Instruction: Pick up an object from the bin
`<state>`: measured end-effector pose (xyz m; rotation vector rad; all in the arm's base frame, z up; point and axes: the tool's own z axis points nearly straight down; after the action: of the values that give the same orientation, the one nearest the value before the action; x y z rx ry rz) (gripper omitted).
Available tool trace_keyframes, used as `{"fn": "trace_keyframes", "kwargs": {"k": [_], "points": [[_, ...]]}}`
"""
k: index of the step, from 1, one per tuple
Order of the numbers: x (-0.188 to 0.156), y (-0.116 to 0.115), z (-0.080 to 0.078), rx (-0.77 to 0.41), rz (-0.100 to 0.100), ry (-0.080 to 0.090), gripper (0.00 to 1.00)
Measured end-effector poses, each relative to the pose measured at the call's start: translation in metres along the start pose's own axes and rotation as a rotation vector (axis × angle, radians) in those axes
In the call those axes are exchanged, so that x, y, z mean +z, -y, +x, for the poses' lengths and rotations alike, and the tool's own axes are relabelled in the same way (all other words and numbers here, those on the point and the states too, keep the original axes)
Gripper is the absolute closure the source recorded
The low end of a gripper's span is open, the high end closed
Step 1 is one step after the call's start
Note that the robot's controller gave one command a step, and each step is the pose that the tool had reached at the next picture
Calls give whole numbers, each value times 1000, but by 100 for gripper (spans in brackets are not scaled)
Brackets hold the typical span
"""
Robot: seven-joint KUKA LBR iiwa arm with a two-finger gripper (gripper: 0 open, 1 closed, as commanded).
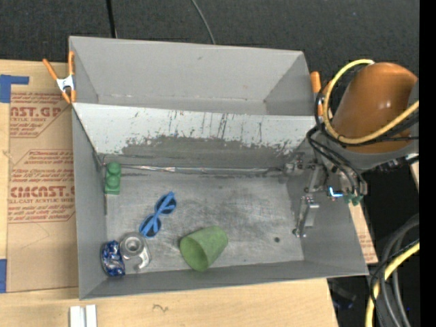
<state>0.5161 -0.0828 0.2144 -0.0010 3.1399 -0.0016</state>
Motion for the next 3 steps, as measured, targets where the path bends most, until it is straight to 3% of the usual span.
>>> {"fn": "trace_keyframes", "kwargs": {"k": [1, 2, 3], "points": [[62, -73, 38, 84, -5, -10, 0], [145, -152, 9, -21, -3, 5, 0], [137, -199, 22, -279, -2, 16, 0]]}}
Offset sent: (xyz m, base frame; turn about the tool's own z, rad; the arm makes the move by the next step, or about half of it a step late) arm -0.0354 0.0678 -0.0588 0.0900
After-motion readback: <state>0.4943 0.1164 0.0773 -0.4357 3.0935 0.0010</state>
